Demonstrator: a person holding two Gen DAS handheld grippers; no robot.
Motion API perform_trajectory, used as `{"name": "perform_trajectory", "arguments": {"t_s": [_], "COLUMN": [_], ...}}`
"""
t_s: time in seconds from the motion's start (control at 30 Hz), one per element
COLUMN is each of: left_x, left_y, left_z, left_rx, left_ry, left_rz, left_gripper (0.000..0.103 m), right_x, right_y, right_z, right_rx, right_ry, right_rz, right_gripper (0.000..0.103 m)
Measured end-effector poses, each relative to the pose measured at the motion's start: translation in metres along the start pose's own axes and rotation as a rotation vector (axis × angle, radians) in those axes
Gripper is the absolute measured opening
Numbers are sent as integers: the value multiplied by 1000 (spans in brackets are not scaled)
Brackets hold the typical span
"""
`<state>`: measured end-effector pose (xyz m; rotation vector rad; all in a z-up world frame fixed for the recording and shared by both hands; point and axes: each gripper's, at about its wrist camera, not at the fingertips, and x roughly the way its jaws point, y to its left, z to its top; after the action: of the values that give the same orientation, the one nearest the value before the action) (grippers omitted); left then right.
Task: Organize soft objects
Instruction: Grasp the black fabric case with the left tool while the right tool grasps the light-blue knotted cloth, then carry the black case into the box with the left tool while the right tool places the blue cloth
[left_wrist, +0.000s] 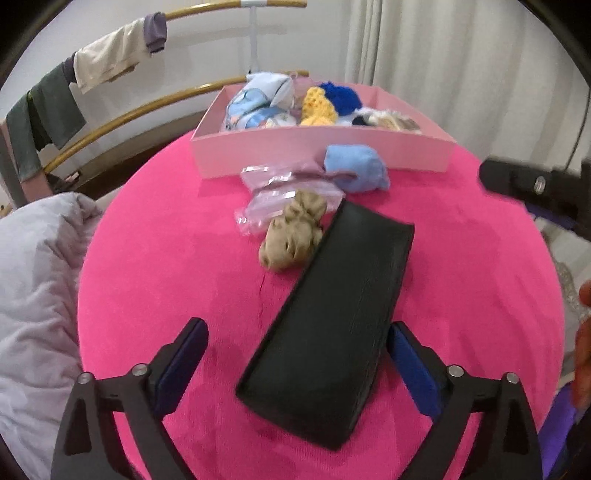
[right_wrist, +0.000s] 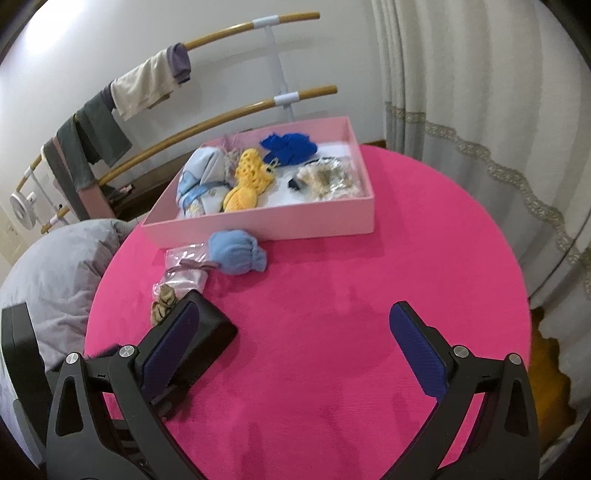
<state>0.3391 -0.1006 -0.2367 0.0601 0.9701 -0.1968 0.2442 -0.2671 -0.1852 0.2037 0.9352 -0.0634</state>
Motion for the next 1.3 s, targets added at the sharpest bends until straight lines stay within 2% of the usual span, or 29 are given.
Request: {"name": "perform_trajectory", "arguments": {"t_s": [0.07,0.1,0.23,0.33,0.4,0.5,0.6,0.67,0.7,0.77,0.8,0.83,1.0,1.3], "left_x": [7,6,1,-8,-14,-22,-25,-26,-28,-30,-31,-31,-41,-68], "left_y": [1,1,4,8,9,11,14,16,16,17,18,19,18,15], "left_z": [2,1,-3,-8,-11,-13,-11,-10,-10,-10,-10,-9,-7,0], "left_rx": [-23,-30,-32,-40,-40,-41,-48,-58,-62,-67,-71,-73,-81,-73], "left_ry": [25,15,16,19,20,18,16,13,13,12,12,11,-3,-66], "left_rz": [-60,-68,-88,-104,-109,-114,-120,-126,-127,-132,-136,-140,-164,-174], "left_gripper": [68,63,56,47,37,35,34,33,33,31,30,29,24,23], "right_x": [5,8,19,39,54,76,96,107,112,118,118,116,94,41], "right_y": [4,5,9,11,14,21,29,36,38,44,46,47,36,-4], "right_z": [-1,-1,5,16,22,27,32,33,33,33,32,31,22,15], "right_rx": [-11,-13,-21,-26,-28,-35,-44,-64,-73,-100,-113,-114,-88,-28], "right_ry": [12,15,19,28,45,72,92,109,115,112,108,111,76,12], "right_rz": [5,7,8,12,25,42,66,72,72,79,89,114,91,61], "right_gripper": [103,103,103,103,95,87,86,81,69,62,46,44,41,41]}}
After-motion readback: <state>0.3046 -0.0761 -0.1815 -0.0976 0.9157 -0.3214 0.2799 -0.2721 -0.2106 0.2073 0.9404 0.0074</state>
